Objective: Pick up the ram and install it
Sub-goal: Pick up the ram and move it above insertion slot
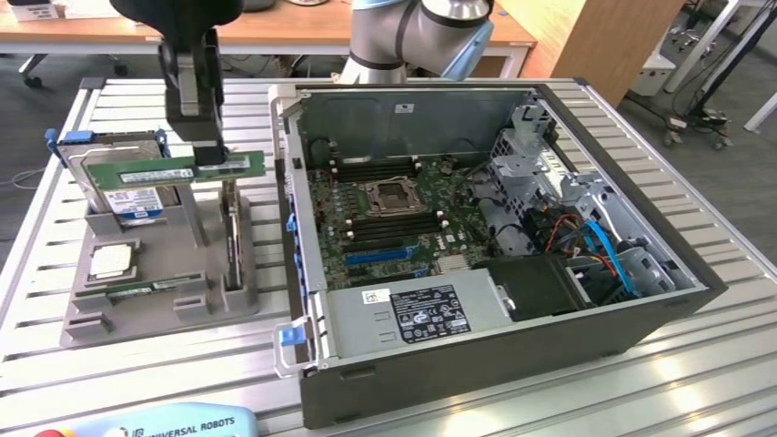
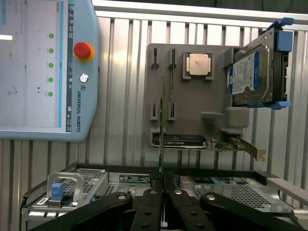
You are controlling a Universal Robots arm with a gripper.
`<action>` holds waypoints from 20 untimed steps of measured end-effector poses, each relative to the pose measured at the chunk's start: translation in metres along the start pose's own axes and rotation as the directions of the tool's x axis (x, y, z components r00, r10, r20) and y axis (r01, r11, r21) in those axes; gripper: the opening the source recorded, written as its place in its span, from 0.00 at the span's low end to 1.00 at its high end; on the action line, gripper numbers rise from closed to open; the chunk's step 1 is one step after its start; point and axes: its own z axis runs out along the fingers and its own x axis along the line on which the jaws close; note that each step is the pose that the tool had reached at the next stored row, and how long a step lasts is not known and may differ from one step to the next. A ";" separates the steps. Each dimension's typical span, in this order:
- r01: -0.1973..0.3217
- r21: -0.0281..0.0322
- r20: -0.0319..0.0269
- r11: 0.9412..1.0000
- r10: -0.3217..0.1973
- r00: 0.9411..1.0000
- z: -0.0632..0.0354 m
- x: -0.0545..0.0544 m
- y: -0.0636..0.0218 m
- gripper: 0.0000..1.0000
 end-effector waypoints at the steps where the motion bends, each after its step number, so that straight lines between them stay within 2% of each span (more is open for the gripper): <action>1: 0.000 0.000 0.000 1.000 0.000 1.000 -0.0001 0.000 -0.0013 0.11; 20: 0.000 0.000 0.000 1.000 0.000 1.000 -0.0012 0.000 -0.0287 0.11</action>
